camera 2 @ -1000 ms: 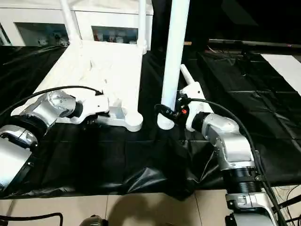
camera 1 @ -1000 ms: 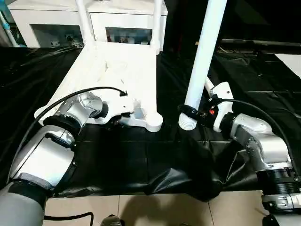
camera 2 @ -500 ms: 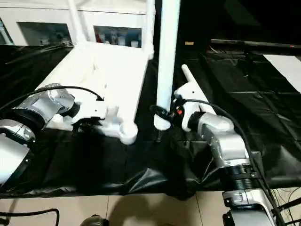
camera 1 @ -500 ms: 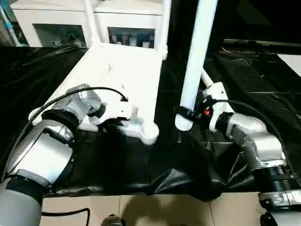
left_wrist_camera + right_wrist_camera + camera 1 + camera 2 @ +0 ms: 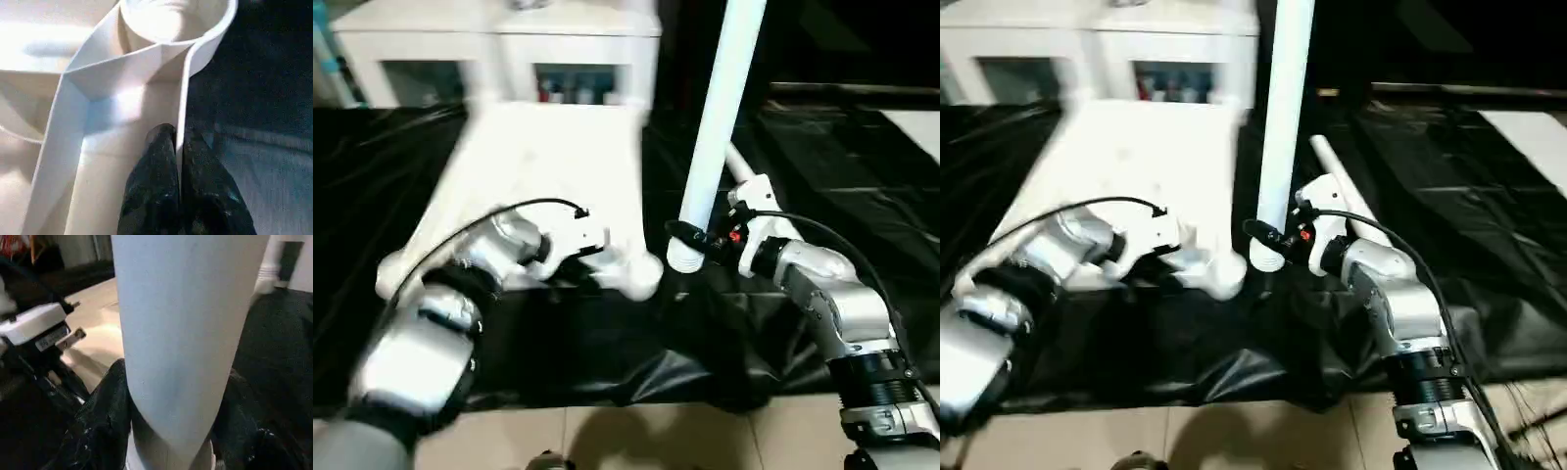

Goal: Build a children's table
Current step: Pick table leg

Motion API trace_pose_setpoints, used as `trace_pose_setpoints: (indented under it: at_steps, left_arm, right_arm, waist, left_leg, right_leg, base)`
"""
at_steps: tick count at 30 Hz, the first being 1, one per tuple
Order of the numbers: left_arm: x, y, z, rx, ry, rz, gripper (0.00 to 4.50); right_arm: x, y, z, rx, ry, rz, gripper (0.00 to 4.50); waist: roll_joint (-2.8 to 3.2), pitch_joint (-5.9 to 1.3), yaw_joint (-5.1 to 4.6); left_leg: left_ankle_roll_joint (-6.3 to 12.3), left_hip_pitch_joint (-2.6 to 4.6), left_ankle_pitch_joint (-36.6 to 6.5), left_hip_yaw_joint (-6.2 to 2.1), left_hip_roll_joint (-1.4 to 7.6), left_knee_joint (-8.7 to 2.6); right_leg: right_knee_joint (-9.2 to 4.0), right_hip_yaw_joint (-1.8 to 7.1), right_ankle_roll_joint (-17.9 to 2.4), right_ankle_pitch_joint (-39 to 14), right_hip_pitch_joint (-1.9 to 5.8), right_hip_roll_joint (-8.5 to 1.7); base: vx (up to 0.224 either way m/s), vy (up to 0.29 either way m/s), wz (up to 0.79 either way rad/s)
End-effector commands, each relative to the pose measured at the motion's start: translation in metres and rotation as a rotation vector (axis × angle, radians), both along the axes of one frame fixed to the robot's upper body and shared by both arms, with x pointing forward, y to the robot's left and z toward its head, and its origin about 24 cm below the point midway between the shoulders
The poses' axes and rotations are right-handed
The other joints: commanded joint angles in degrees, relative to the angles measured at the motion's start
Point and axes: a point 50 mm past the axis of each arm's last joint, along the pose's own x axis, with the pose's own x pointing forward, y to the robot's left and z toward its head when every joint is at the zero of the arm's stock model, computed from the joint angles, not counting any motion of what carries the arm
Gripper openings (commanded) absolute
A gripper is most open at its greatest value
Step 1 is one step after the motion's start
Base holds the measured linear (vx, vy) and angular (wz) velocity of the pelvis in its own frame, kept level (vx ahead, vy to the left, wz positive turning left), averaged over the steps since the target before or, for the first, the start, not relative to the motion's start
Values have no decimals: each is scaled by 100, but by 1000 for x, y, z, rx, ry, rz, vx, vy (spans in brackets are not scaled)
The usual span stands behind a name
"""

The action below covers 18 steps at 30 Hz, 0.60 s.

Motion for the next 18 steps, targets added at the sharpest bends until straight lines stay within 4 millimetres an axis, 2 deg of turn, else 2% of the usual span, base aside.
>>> trace_pose_setpoints:
  at_steps: [1,2,3,4,5,6,7,9,10,12,13,14,16,17,18]
  left_arm:
    - [-8,14,-10,20,18,101,1]
    - [-9,14,-10,19,17,100,0]
    - [-11,12,-10,12,10,83,0]
    - [-14,8,-9,-3,-7,35,0]
    - [-17,3,-9,-15,-43,-41,0]
    - [-21,0,-8,-13,-83,-117,0]
    - [-24,-4,-8,-22,-119,-176,0]
    - [-27,-8,-6,-45,-140,-212,0]
    - [-28,-11,-5,-50,-163,-224,0]
    - [-29,-13,-3,-58,-170,-222,0]
    - [-30,-14,-2,-62,-179,-206,0]
    - [-30,-16,-1,-75,-182,-180,0]
    - [-29,-19,1,-95,-195,-148,0]
    - [-29,-20,2,-107,-194,-134,0]
    - [-30,-20,2,-115,-195,-131,0]
  right_arm:
    - [0,2,7,34,-8,-6,186]
    - [0,2,7,34,-8,-6,186]
    - [0,2,7,34,-8,-7,186]
    - [0,2,7,33,-7,-9,186]
    - [1,2,7,32,-5,-10,186]
    - [2,2,6,30,0,-13,186]
    - [2,2,6,30,6,-8,186]
    - [3,3,6,32,15,8,186]
    - [3,5,7,25,16,33,186]
    - [2,7,9,24,15,81,186]
    - [2,8,10,29,16,95,186]
    - [2,10,11,34,18,116,186]
    - [4,11,10,28,23,124,186]
    - [5,11,9,24,26,128,186]
    - [6,12,9,22,29,131,186]
  waist:
    - [-14,-439,49]
    - [-4,-434,35]
    - [-58,-429,33]
    - [-19,-424,40]
    - [-73,-418,27]
    - [-51,-419,46]
    - [-91,-421,44]
    - [-63,-403,54]
    - [-73,-405,84]
    - [-134,-399,108]
    - [-106,-399,116]
    - [-170,-397,110]
    - [-132,-396,126]
    - [-213,-403,114]
    - [-213,-407,124]
  left_leg:
    - [114,25,-1195,-40,38,-367]
    - [120,40,-1199,-20,22,-360]
    - [126,48,-1209,-9,20,-360]
    - [102,56,-1227,-25,36,-373]
    - [112,54,-1233,-12,35,-375]
    - [103,60,-1261,-29,41,-384]
    - [105,60,-1246,-24,46,-387]
    - [97,91,-1326,-10,47,-395]
    - [78,114,-1394,-5,68,-398]
    - [85,116,-1397,5,75,-402]
    - [77,97,-1359,-8,86,-414]
    - [91,93,-1345,4,87,-414]
    - [101,91,-1285,6,79,-408]
    - [116,81,-1244,15,72,-407]
    - [121,68,-1186,9,65,-400]
  right_leg:
    - [-507,244,-1218,-1023,368,-434]
    - [-542,255,-1160,-1128,342,-412]
    - [-561,259,-1125,-1201,334,-407]
    - [-553,260,-1084,-1317,326,-417]
    - [-571,261,-1045,-1368,315,-404]
    - [-575,263,-976,-1498,305,-421]
    - [-565,272,-921,-1517,297,-417]
    - [-591,276,-871,-1630,252,-404]
    - [-590,287,-842,-1730,233,-423]
    - [-581,287,-825,-1771,226,-423]
    - [-558,286,-829,-1724,239,-437]
    - [-564,283,-809,-1713,232,-432]
    - [-555,290,-809,-1685,218,-438]
    - [-559,287,-813,-1662,230,-435]
    - [-538,286,-812,-1632,242,-441]
  base:
    - [0,0,0]
    - [0,0,0]
    - [0,0,0]
    - [0,0,0]
    - [0,0,0]
    - [0,0,0]
    - [0,0,0]
    - [0,0,0]
    - [0,0,0]
    - [0,0,0]
    - [0,0,0]
    - [0,0,0]
    - [0,0,0]
    - [0,0,0]
    - [0,0,0]
